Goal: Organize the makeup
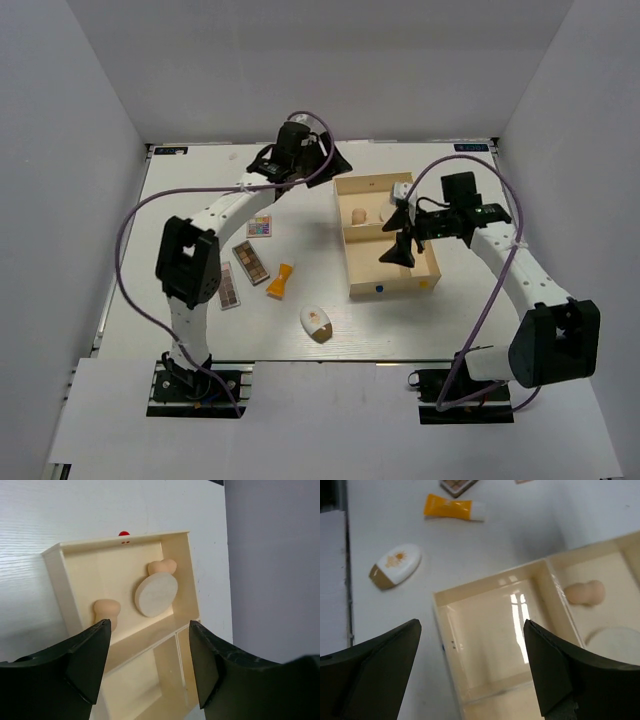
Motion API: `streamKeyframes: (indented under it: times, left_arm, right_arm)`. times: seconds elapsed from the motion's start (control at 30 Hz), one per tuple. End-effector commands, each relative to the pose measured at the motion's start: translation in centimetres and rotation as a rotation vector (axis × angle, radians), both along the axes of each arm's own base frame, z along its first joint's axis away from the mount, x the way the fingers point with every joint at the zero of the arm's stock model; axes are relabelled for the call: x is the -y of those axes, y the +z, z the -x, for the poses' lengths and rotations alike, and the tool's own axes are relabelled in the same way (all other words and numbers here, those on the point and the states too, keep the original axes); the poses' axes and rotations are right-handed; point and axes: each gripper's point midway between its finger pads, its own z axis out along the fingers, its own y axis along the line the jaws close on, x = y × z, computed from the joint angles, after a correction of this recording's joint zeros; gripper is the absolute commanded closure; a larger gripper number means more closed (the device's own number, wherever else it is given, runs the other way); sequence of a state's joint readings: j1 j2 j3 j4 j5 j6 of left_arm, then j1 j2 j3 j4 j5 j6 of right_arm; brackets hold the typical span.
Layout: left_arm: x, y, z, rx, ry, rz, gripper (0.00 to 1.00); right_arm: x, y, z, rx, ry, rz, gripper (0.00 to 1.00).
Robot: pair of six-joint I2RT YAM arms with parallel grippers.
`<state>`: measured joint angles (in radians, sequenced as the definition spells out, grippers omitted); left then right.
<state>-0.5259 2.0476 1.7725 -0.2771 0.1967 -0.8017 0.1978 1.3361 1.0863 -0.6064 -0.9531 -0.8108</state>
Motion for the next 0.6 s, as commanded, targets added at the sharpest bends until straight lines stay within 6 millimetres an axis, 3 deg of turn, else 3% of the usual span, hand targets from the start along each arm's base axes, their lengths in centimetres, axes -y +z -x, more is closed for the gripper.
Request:
streamKeyframes:
  times: [0.0,0.03,0.1,0.13,0.17,0.2,0.23,0.27,0.3,0.37,0.4,0.47,0.5,0.57]
  left_arm:
    - [-3.5,5.0,2.1,0.113,0.034,-0.048,0.26]
    - [-4.3,6.4,3.0,0.137,0.043,-0.052,0.25]
    - [-6.8,4.1,4.3,0.100,0.086,-0.126,0.21]
    - [-7.7,5.4,5.4,0.122,0.100,-0.124,0.19]
    - [-9.0,3.2,6.5,0.087,0.123,-0.166,0.18]
    - [-10.5,2.6,6.9,0.077,0.163,-0.192,0.16]
    - [-11.3,4.1,8.1,0.105,0.179,-0.177,0.15]
    - [-12.5,1.9,9.3,0.063,0.200,-0.216,0.15]
    - [-13.6,1.5,9.9,0.054,0.221,-0.229,0.14]
    - [-15.1,2.2,11.8,0.056,0.258,-0.221,0.13]
    - [-16.1,0.5,13.0,0.023,0.277,-0.253,0.13]
    - [-17.3,0.4,14.3,0.014,0.314,-0.252,0.13]
    - [-18.4,1.2,15.3,0.030,0.345,-0.248,0.12]
    - [-19.8,0.1,17.0,0.005,0.381,-0.263,0.11]
  right_arm:
    - [-1.6,-1.2,3.6,0.012,0.154,0.003,0.11]
    - [-2.5,-1.1,3.7,0.046,0.175,0.005,0.11]
    - [-4.2,-1.9,4.7,0.021,0.183,0.051,0.11]
    - [-4.8,-2.1,4.4,0.037,0.176,0.057,0.11]
    - [-5.7,-2.6,4.9,0.039,0.184,0.088,0.11]
    - [-6.7,-2.9,5.6,0.034,0.205,0.102,0.11]
    - [-6.9,-3.8,5.4,0.015,0.169,0.144,0.11]
    - [-8.8,-3.9,6.9,0.033,0.222,0.150,0.11]
    - [-9.3,-4.3,7.1,0.034,0.218,0.164,0.12]
    - [-10.4,-4.9,6.6,0.001,0.148,0.198,0.14]
    - [-11.8,-5.7,7.8,-0.029,0.172,0.221,0.16]
    - [-13.1,-5.8,8.0,-0.092,0.121,0.242,0.17]
    - [-13.5,-6.2,8.4,-0.131,0.114,0.255,0.17]
    - [-14.8,-6.8,9.0,-0.220,0.066,0.271,0.16]
